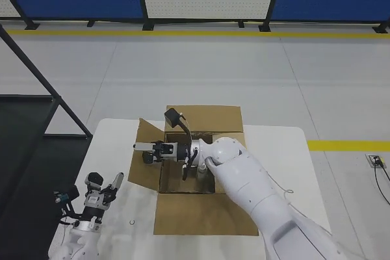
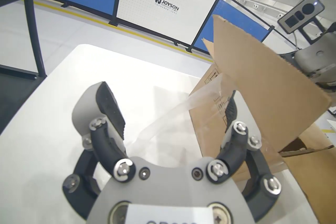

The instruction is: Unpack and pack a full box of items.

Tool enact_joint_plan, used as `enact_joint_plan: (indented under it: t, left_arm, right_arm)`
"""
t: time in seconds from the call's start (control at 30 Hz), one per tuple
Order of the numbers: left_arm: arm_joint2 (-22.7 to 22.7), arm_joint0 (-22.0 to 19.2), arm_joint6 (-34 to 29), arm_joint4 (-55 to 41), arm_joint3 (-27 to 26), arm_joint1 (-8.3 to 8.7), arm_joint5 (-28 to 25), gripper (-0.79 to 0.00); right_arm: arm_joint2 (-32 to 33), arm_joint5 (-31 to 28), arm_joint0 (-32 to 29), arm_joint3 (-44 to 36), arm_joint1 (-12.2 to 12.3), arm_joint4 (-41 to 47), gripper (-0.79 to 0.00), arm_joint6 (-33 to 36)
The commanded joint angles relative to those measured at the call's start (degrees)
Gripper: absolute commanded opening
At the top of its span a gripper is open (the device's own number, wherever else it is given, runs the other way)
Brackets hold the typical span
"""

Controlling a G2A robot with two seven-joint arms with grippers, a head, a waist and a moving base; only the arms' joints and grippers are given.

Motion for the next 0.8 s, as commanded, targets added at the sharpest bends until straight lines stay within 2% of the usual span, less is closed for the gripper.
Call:
enact_joint_plan:
  t: [0.0, 0.13, 0.23, 0.27, 0.37, 0.57, 0.77]
  left_arm:
    - [0.12, -0.45, 0.25, 0.04, 0.64, -0.02, 0.34, 0.000]
    - [-0.01, -2.40, -1.51, 5.27, 4.37, 0.24, 3.20, 0.000]
    - [1.71, -6.55, -2.74, 12.18, 10.22, 0.44, 5.03, 0.000]
    - [2.69, -8.09, -1.48, 17.05, 12.52, 0.61, 5.10, 0.000]
    - [4.55, -11.00, 0.88, 23.93, 17.22, 0.90, 3.63, 0.000]
    - [7.90, -16.26, 2.35, 28.37, 23.17, 0.70, 3.69, 0.000]
    - [10.02, -19.51, 2.83, 30.56, 26.94, 0.48, 4.68, 0.000]
  right_arm:
    - [0.22, 0.66, -0.15, -0.25, 0.26, -0.38, 0.000, 0.86]
    - [0.19, 2.04, -0.51, -0.61, 0.36, -1.53, 0.000, 0.09]
    - [0.42, 3.00, -0.62, -0.85, 0.37, -1.70, 0.000, -0.05]
    - [0.53, 3.26, -0.60, -0.91, 0.39, -1.81, 0.000, -0.03]
    - [0.76, 3.49, -0.59, -1.09, 0.42, -2.03, 0.000, -0.03]
    - [0.93, 4.13, -0.77, -1.47, 0.19, -2.56, 0.000, -0.63]
    - [1.20, 4.45, -0.79, -1.31, 0.00, -2.95, 0.000, -1.06]
